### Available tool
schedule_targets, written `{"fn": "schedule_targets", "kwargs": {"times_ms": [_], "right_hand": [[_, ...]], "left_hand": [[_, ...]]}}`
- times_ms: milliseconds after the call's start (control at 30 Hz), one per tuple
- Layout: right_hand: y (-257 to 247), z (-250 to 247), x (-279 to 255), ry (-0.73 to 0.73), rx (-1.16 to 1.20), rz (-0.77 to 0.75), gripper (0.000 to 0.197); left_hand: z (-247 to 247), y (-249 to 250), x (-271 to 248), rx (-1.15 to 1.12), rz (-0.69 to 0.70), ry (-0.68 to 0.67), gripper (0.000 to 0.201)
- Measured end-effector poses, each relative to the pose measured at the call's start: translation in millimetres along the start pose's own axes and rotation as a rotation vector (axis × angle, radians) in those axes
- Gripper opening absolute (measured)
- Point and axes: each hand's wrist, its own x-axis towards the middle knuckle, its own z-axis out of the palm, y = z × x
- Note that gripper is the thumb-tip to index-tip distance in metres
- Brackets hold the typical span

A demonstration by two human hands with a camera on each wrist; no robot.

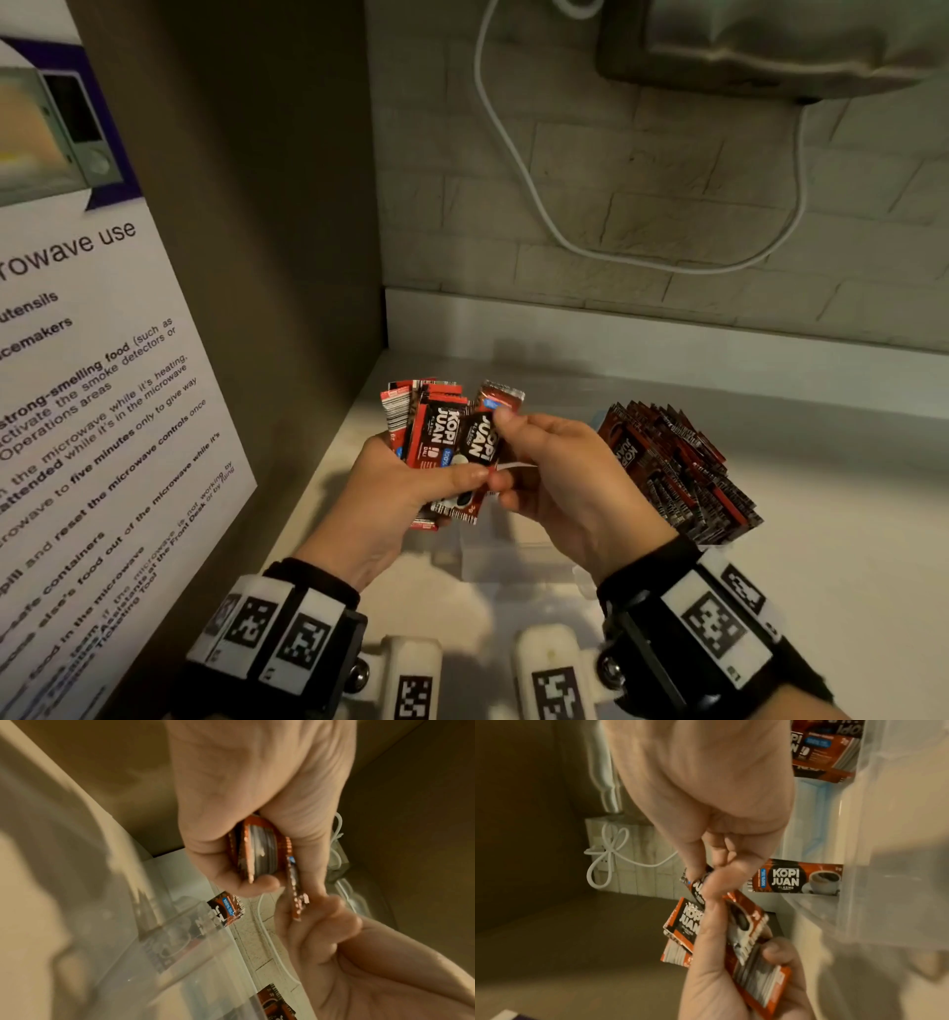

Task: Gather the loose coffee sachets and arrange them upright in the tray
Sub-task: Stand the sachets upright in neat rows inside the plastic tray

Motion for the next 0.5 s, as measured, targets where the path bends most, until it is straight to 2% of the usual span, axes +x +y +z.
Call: {"fn": "schedule_targets", "kwargs": {"times_ms": [100, 233, 267, 367, 500], "right_hand": [[2, 0, 1, -0.015, -0.079, -0.003, 0.012], [3, -11, 12, 0.178, -0.047, -0.109, 0.007], [5, -15, 16, 0.229, -0.085, -0.119, 0.009], [17, -24, 30, 0.321, -0.280, -0.085, 0.021], [31, -20, 47, 0.321, -0.412, -0.005, 0.031]], "left_hand": [[1, -2, 2, 0.003, 0.010, 0.040, 0.036], [-4, -9, 7, 0.000, -0.069, 0.135, 0.018], [-5, -11, 9, -0.004, -0.093, 0.169, 0.014], [-8, -16, 13, -0.008, -0.166, 0.227, 0.020], [-4, -22, 14, -0.042, -0.247, 0.203, 0.021]]}}
